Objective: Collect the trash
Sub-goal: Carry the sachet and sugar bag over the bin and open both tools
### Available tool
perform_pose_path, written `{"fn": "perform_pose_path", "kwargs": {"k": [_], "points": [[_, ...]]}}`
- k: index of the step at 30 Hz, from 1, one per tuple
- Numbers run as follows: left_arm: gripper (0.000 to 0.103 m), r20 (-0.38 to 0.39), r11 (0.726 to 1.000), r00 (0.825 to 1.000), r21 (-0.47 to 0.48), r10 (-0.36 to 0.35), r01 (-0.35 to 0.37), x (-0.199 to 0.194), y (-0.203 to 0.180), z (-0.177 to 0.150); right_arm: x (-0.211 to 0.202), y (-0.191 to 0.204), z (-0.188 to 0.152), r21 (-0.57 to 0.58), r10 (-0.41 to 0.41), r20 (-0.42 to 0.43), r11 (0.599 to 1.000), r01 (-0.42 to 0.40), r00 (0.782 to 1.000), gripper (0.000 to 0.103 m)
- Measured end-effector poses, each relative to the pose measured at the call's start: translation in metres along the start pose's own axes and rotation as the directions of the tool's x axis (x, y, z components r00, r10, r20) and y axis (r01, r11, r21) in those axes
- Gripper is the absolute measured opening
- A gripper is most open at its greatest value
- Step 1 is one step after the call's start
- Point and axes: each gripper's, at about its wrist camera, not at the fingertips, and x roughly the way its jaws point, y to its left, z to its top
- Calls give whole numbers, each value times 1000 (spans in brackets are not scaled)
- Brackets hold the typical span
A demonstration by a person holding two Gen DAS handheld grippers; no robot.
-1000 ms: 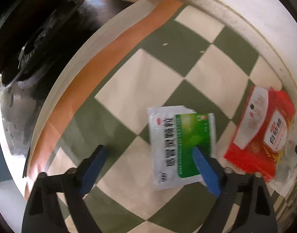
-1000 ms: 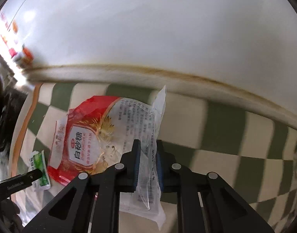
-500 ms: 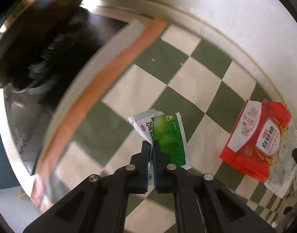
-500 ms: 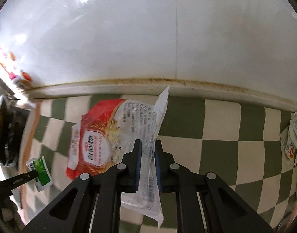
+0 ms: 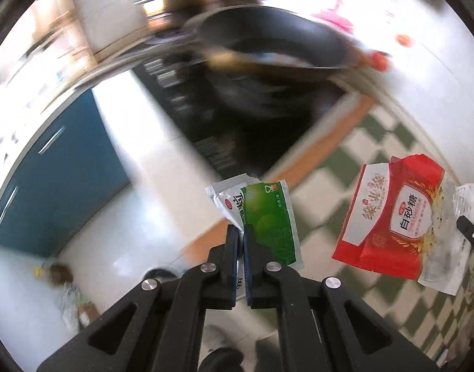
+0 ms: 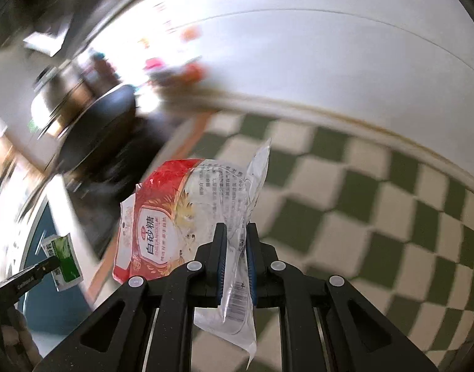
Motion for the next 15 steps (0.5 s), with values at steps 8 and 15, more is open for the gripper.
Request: {"fn": "perform_pose_path", "kwargs": {"k": [8, 15], "points": [[1, -121, 942, 981, -283, 149, -178, 9, 198, -107, 64, 220, -117, -309, 140, -230, 928, -208, 963, 12], [2, -290, 857, 948, -446, 133, -257, 100, 319, -206, 187, 349, -273, -506, 0, -401, 834, -221, 916, 12]]}}
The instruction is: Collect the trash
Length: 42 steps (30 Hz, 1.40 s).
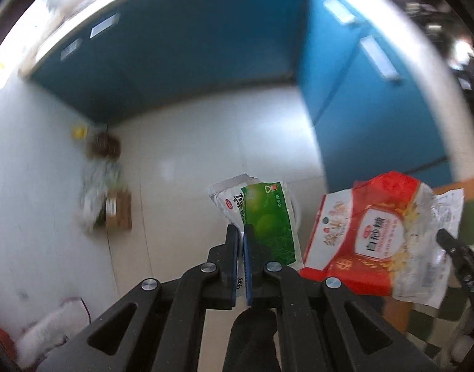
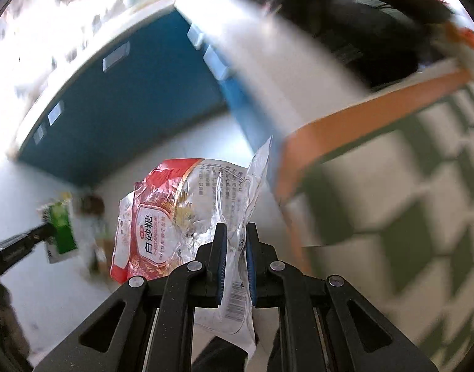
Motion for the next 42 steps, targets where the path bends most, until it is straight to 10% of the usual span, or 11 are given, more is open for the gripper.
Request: {"fn": "perform_pose_path", "kwargs": {"k": [10, 18, 23, 27, 34, 42], "points": [[2, -241, 987, 961, -120, -132, 106, 280, 41, -14, 309, 56, -35, -73, -226, -221, 974, 215, 949, 12], [8, -396, 979, 896, -110, -200, 169, 428, 9, -27, 426, 58, -48, -104, -316, -270, 949, 298, 910, 13], [19, -420, 981, 887, -100, -194, 167, 454, 3, -24, 439, 62, -48, -131, -293, -315, 956, 264, 903, 29], [87, -378, 983, 909, -109, -176, 145, 442, 12, -20, 427, 72, -45, -126, -236, -315, 970, 206, 919, 66], [99, -274, 993, 957, -87, -96, 75, 407, 26, -24, 395, 67, -46, -89, -110, -282, 992, 89, 953, 103], [99, -141, 998, 990, -57, -6, -2, 357, 30, -42, 361, 75, -67, -145, -111, -209, 986, 81, 972, 103]]}}
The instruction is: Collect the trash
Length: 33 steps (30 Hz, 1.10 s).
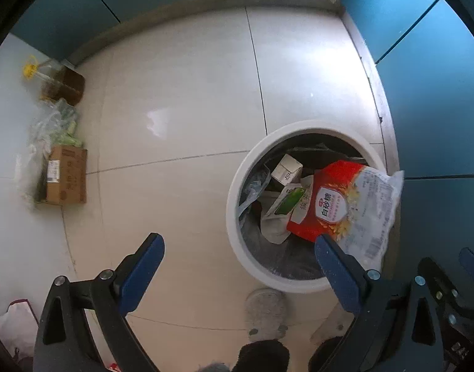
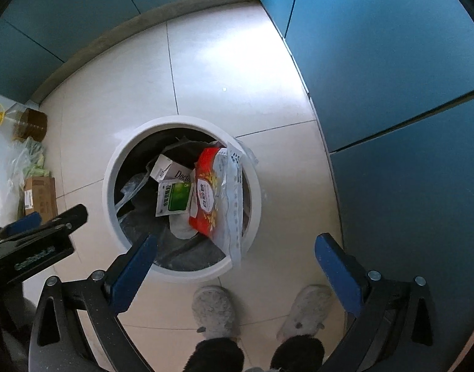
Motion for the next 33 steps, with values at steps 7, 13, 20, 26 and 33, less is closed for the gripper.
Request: {"fn": "perform_pose_path", "kwargs": {"k": [7, 13, 20, 26, 33], "points": [[99, 82, 1000, 997, -8, -5, 6, -77, 7, -24, -62, -4, -20, -21, -31, 68, 999, 32, 997, 103], [99, 138, 999, 990, -13, -27, 29, -168, 14, -53, -164, -5, -47, -43, -27, 142, 999, 33, 990, 103], [99, 228, 998, 972, 1, -58, 60, -299, 19, -98, -310, -13, -91, -63, 25, 238, 998, -11, 971, 103], [99, 299, 994, 948, 2, -104, 108, -401, 15, -146, -434, -32, -138, -104, 122, 304, 990, -95, 945, 103], [99, 389, 981, 906, -30, -166, 193, -507, 14, -211, -554, -63, -195, -217, 250, 367, 960, -178, 896, 103]]}}
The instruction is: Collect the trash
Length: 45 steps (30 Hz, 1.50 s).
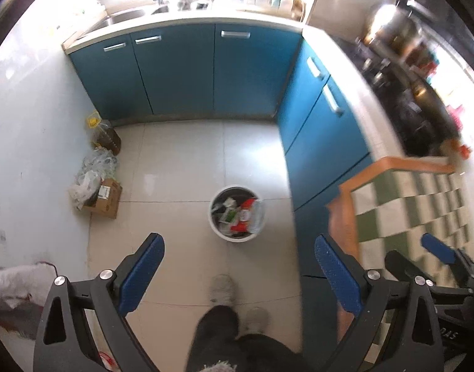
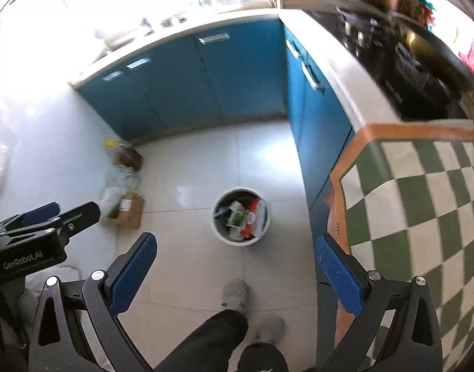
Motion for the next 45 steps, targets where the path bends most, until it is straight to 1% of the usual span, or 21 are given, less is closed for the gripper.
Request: {"fn": "perform_pose_path", "kwargs": {"k": [4, 7, 11, 14, 21, 25, 30, 34, 45], "points": [[99, 40, 999, 999, -13, -32, 32, -46, -3, -11, -57, -1, -7, -20, 55, 32, 998, -54, 998, 103], [99, 70, 998, 996, -28, -52, 54, -77, -4, -20, -87, -3, -14, -35, 86, 34, 996, -85, 996, 103], [100, 87, 996, 993, -41, -79, 83, -101, -1, -30, -110, 0, -18, -63, 119, 28, 991, -117, 993, 103], [102, 95, 994, 991, -45, -91, 95, -113, -1, -38, -124, 5, -22, -76, 125, 30, 990, -122, 992, 103], [102, 83, 994, 991, -30, -104, 107, -122, 7, -50, -137, 20, -29, -81, 146, 13, 986, -144, 989, 103], [102, 80, 993, 991, -22, -112, 114, -126, 11, -57, -136, 28, -33, -81, 151, 12, 985, -149, 988, 103], [102, 81, 993, 991, -24, -111, 113, -128, 12, -59, -135, 33, -36, -75, 155, 9, 985, -153, 988, 103], [102, 73, 991, 990, -38, -122, 125, -131, 20, -62, -135, 37, -39, -78, 159, 0, 984, -158, 987, 103], [102, 69, 991, 989, -29, -127, 129, -136, 27, -65, -135, 43, -42, -79, 167, -14, 983, -168, 986, 103]]}}
